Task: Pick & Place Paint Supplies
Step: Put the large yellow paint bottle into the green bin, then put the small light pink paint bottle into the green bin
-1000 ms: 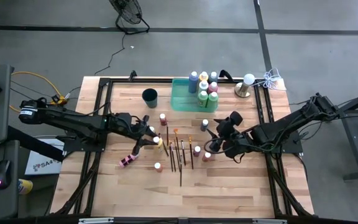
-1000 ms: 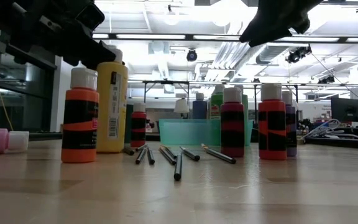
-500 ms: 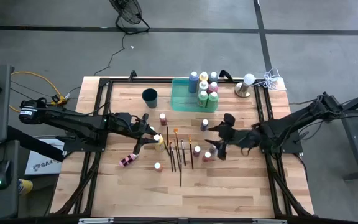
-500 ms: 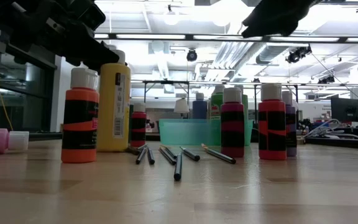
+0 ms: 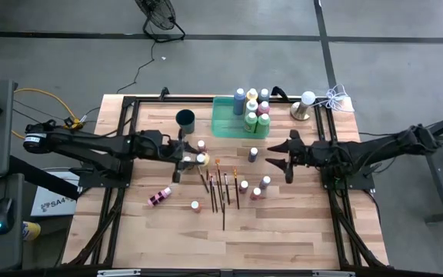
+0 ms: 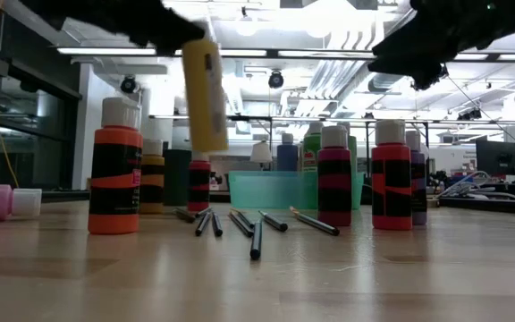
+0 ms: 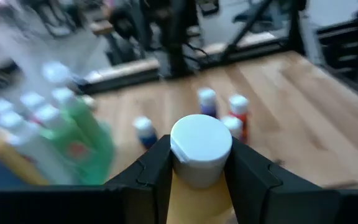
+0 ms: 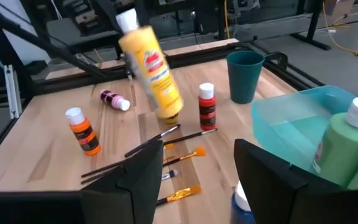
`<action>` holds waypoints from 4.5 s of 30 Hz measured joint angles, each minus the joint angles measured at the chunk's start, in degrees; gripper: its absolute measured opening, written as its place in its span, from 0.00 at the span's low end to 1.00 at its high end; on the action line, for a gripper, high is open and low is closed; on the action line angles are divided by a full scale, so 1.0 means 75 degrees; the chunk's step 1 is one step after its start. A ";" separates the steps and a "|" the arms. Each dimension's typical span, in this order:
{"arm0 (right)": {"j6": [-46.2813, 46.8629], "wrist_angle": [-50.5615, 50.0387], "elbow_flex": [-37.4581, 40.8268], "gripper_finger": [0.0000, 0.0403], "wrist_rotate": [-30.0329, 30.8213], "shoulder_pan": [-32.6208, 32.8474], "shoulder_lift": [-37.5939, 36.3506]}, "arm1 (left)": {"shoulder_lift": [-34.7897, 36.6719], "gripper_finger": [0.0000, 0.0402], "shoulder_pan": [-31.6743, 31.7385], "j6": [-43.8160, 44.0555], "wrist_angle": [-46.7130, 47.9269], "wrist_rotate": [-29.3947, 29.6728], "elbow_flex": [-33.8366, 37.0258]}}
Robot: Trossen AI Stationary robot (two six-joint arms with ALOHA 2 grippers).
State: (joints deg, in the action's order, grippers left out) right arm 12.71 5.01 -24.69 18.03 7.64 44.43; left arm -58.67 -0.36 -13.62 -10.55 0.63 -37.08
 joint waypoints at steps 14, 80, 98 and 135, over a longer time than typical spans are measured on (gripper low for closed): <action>-0.0128 0.0169 0.0018 0.48 0.0202 -0.0137 -0.0012 | -0.1545 0.29 0.2373 -0.0993 -0.0426 -0.0901 -0.1243; -0.0131 0.0161 0.0015 0.48 0.0171 -0.0134 -0.0006 | -0.7210 0.29 0.4132 0.1309 -0.2401 -0.1324 -0.4584; -0.0131 0.0160 0.0015 0.48 0.0171 -0.0137 -0.0006 | -0.7216 0.57 0.4144 0.1453 -0.2451 -0.1330 -0.4575; -0.0131 0.0161 0.0015 0.48 0.0171 -0.0134 -0.0006 | -0.0846 0.66 0.2393 0.3422 1.0216 0.0132 -0.4229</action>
State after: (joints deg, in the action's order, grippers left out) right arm 11.73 6.22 -24.58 19.31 6.63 44.38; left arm -65.02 17.58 12.05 66.07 1.62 -68.80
